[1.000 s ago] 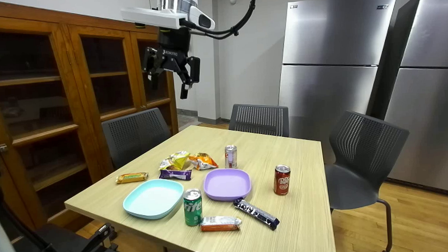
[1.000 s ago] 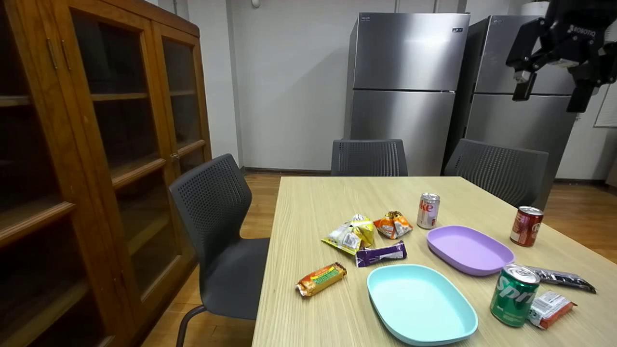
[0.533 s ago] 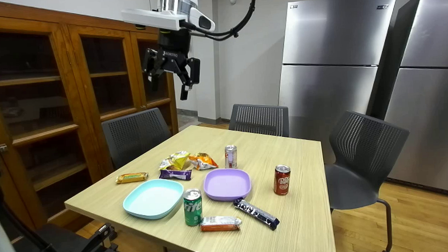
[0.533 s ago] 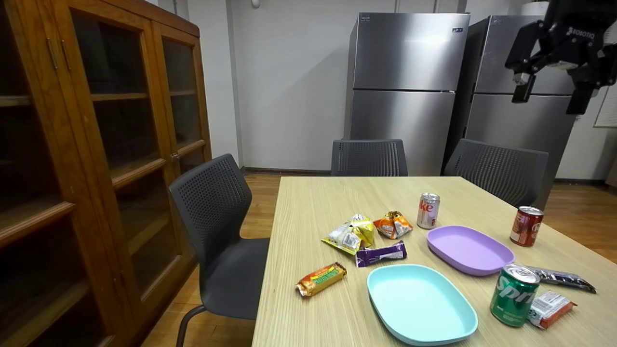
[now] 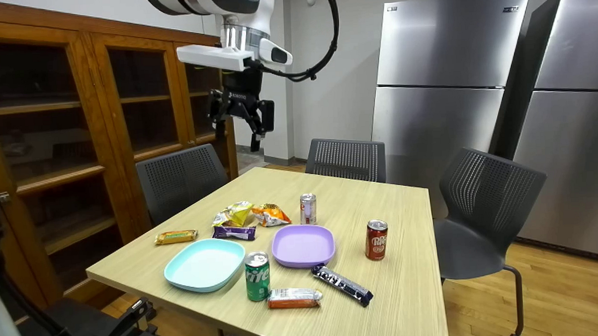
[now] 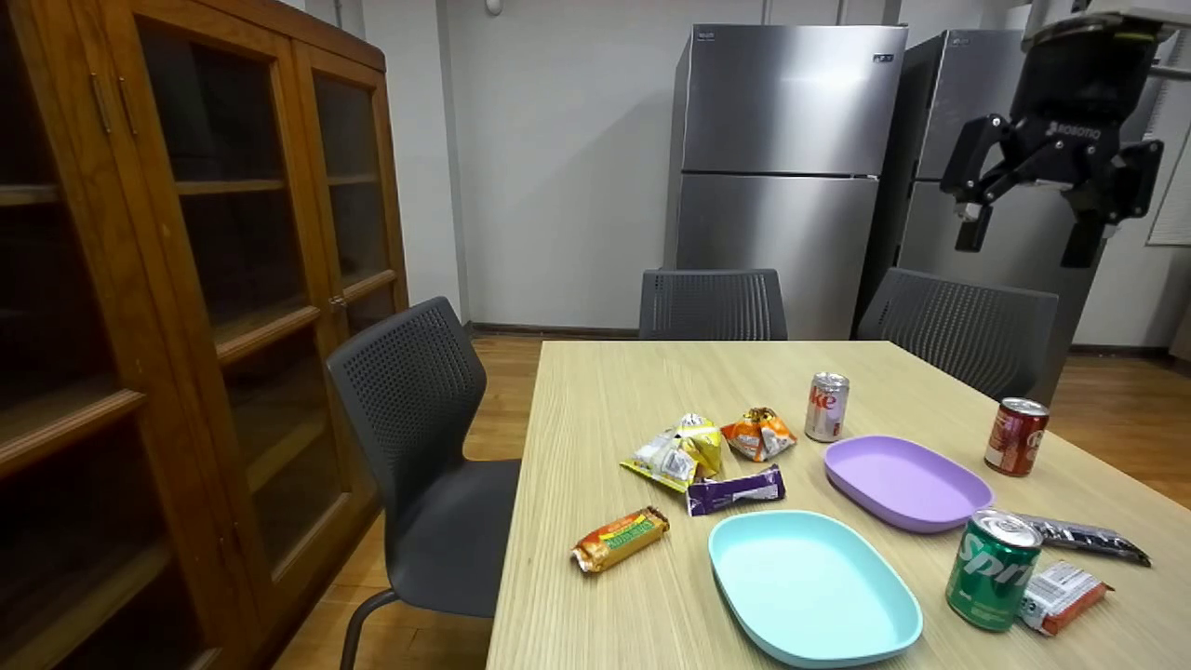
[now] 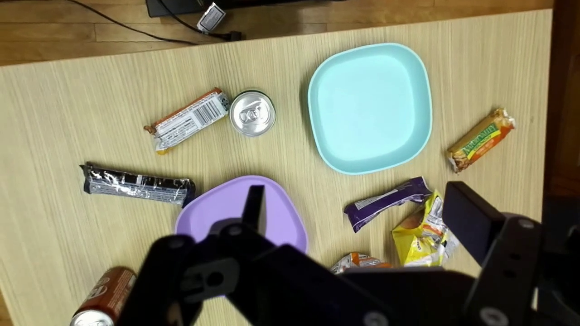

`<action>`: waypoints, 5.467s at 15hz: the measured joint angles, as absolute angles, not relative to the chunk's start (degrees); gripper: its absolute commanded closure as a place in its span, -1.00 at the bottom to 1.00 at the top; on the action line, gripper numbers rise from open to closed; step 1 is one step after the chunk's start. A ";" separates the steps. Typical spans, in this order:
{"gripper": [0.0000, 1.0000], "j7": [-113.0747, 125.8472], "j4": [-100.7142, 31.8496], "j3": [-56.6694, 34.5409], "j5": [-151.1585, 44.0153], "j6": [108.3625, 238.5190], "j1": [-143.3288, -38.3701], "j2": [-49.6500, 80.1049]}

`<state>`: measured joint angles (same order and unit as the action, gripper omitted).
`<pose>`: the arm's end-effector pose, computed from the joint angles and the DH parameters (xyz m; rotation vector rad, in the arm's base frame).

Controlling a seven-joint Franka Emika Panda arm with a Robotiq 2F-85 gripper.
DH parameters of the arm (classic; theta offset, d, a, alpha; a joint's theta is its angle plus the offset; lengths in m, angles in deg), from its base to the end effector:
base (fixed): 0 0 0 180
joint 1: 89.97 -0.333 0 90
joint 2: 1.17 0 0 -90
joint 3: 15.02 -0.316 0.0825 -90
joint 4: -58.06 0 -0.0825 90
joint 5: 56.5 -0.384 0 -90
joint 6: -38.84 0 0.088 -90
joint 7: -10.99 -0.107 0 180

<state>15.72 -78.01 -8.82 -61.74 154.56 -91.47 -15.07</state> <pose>0.4477 -0.0320 0.4084 -3.0220 0.0594 0.1598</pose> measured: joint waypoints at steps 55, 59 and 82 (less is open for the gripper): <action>-1.00 -1.96 -47.45 -9.54 -57.78 184.98 -92.31 34.96; -1.00 -1.88 -42.08 -9.54 -57.78 184.92 -92.31 39.69; 0.23 -2.01 -24.09 -7.51 -57.78 183.07 -92.70 50.51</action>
